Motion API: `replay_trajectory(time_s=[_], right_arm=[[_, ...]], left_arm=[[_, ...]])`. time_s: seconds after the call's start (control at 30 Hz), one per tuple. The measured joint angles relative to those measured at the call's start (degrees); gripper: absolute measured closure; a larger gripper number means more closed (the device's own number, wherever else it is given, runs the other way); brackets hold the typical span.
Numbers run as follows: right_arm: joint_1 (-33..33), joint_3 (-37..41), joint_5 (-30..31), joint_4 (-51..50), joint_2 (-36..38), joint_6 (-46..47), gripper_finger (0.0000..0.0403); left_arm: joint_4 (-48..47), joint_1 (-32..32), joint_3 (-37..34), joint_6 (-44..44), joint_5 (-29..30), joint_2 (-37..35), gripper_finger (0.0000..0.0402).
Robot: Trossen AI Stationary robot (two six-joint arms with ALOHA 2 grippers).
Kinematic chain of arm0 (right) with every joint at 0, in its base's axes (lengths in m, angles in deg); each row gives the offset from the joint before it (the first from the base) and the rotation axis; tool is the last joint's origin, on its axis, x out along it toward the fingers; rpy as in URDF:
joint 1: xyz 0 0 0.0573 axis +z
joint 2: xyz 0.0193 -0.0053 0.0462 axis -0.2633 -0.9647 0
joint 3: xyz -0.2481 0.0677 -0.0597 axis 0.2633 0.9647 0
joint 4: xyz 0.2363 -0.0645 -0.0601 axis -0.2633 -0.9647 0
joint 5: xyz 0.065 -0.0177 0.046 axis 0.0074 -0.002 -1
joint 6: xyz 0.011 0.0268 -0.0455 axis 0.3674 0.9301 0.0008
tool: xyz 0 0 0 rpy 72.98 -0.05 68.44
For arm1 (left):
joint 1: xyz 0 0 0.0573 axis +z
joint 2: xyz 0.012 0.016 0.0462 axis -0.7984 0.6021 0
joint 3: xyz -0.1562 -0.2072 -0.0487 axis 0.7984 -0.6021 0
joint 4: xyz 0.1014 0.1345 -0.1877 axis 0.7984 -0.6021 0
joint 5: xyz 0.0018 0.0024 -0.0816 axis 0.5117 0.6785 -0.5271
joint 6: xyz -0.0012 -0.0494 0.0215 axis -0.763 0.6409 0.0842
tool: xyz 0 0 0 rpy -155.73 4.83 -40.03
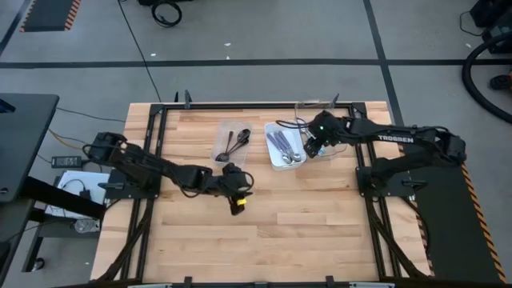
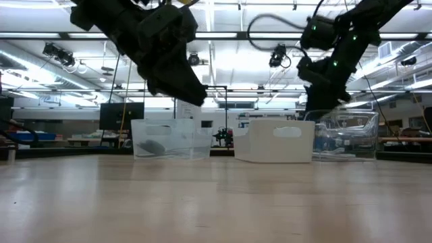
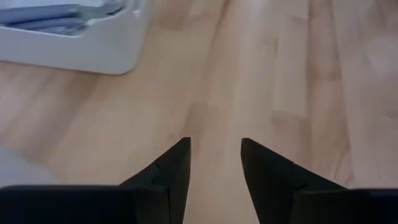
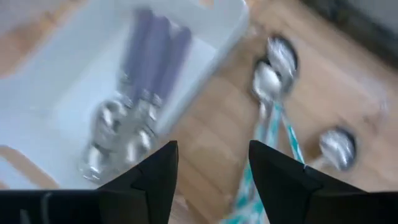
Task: Sort silverware by color (type)
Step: Return to Home Position
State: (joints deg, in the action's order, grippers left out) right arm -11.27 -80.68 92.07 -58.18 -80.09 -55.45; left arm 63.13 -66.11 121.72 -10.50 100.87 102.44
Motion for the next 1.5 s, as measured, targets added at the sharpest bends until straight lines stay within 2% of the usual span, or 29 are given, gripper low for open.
replay_trajectory(time_s=[0.2,0.33,0.47,0.57,0.7,0.77,0.97,1.07,1.2,1.5], right_arm=[[8.0,0.0,4.5,4.1,3.5,0.3,0.0203],[12.9,0.0,9.8,4.9,7.1,1.1,0.0204],[17.1,2.0,11.8,9.1,11.9,0.4,0.0204],[19.7,6.8,8.0,17.6,15.7,-0.7,0.0204],[21.9,13.8,0.1,29.8,20.1,-2.6,0.0204],[22.3,16.5,-3.3,32.9,22.5,-4.1,0.0204],[22.8,23.5,-8.7,45.3,25.9,-4.2,0.0204],[22.2,25.8,-12.5,46.6,28.1,-4.1,0.0204],[21.9,27.1,-13.4,46.2,33.1,-5.7,0.0204],[20.8,27.3,-13.5,32.7,50.6,-6.2,0.0204]], left_arm=[[-6.2,2.3,0.0,-6.2,0.0,-6.1,0.0253],[-9.5,3.5,-0.1,-11.5,0.1,-10.6,0.0258],[-8.5,4.7,-2.9,-15.2,0.1,-16.1,0.0260],[-4.7,6.0,-8.8,-15.4,-0.7,-21.1,0.0260],[-0.3,7.7,-16.6,-13.6,-1.5,-27.5,0.0260],[1.9,8.3,-19.6,-13.0,-2.4,-30.7,0.0260],[9.2,10.0,-29.1,-11.6,-4.6,-40.6,0.0260],[12.3,10.2,-33.2,-11.1,-4.7,-44.6,0.0260],[12.3,9.7,-36.2,-10.5,-4.7,-50.8,0.0260],[11.0,8.1,-45.1,-9.4,-3.9,-67.9,0.0260]])
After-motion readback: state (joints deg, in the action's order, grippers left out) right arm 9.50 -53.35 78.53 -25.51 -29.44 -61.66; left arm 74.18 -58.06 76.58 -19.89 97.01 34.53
